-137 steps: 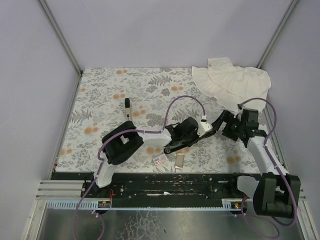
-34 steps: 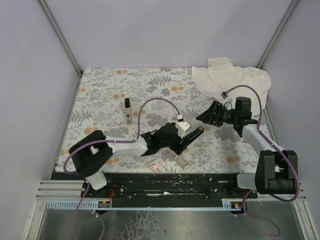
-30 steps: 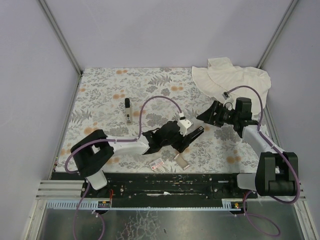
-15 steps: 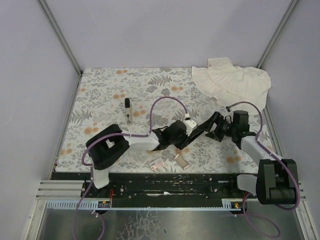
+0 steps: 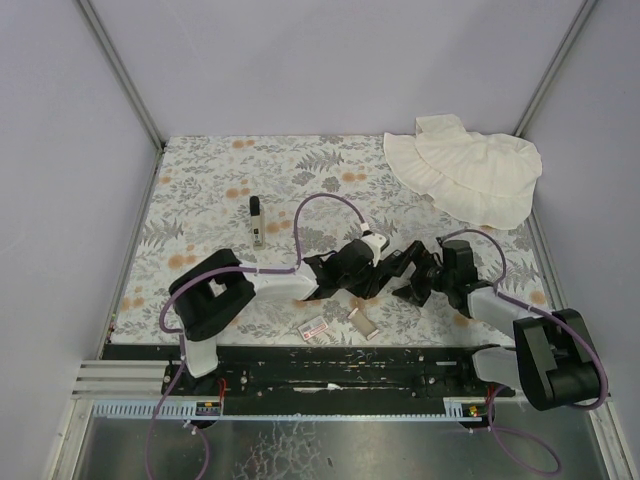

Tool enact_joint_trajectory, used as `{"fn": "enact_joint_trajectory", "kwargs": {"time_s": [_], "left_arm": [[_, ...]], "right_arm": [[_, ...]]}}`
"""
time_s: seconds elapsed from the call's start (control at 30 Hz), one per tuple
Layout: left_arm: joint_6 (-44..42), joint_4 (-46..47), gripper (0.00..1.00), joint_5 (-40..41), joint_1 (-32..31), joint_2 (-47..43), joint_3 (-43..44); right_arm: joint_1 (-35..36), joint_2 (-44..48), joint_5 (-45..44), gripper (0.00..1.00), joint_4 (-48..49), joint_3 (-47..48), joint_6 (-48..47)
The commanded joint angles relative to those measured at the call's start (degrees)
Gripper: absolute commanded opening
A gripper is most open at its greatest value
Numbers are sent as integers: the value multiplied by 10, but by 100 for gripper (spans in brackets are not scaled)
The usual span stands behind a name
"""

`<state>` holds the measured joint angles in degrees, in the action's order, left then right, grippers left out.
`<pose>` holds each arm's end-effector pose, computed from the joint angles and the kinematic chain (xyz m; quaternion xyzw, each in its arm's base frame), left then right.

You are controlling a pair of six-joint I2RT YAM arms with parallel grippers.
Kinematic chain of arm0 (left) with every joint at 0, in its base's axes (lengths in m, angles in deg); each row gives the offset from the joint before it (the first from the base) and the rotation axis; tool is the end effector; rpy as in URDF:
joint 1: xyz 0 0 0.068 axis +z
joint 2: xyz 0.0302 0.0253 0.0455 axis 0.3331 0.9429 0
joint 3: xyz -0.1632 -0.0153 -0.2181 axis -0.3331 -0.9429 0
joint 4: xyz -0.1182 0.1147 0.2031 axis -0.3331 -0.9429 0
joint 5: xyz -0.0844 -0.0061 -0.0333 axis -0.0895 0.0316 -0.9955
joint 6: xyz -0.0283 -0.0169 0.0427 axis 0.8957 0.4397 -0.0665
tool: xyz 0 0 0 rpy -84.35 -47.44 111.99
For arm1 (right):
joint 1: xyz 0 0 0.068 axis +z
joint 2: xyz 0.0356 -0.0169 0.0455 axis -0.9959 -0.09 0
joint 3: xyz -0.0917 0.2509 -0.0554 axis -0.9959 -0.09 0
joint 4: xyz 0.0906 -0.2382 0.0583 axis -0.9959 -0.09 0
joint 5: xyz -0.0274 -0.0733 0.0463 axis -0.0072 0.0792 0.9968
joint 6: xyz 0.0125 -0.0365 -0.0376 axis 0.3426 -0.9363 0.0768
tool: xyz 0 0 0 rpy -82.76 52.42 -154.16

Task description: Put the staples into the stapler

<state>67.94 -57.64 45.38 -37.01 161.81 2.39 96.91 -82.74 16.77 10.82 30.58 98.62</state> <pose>0.2131 -0.3215 0.1555 0.2743 0.8732 -0.2544 0.3123 0.2040 0.0628 0.1422 0.2554 0.8305 0.4549 0.1953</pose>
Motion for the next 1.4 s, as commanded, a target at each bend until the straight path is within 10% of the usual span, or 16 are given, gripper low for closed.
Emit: {"fn": "enact_joint_trajectory", "kwargs": {"time_s": [0.0, 0.37, 0.43, 0.57, 0.7, 1.03, 1.2, 1.37], "left_arm": [[95, 10, 1, -17, 4, -20, 14], [165, 73, 2, -72, 3, -21, -7], [163, 77, 10, -79, 3, -21, -11], [143, 61, 59, -64, 3, -46, -24], [124, 29, 77, -39, 3, -96, -57], [102, -59, 85, 47, 10, -227, -116], [107, -72, 88, 62, 42, -273, -132], [104, -84, 89, 67, 69, -307, -146]], "right_arm": [[26, -14, -54, 99, 71, -12, 98], [66, -104, -54, 92, 209, -42, 186], [68, -102, -63, 71, 225, -50, 197], [68, -80, -99, 25, 237, -76, 223], [68, -63, -121, 0, 218, -82, 223], [68, -29, -159, 0, 201, -90, 202], [68, -5, -163, 69, 158, -68, 165], [68, 11, -164, 85, 144, -57, 144]]}}
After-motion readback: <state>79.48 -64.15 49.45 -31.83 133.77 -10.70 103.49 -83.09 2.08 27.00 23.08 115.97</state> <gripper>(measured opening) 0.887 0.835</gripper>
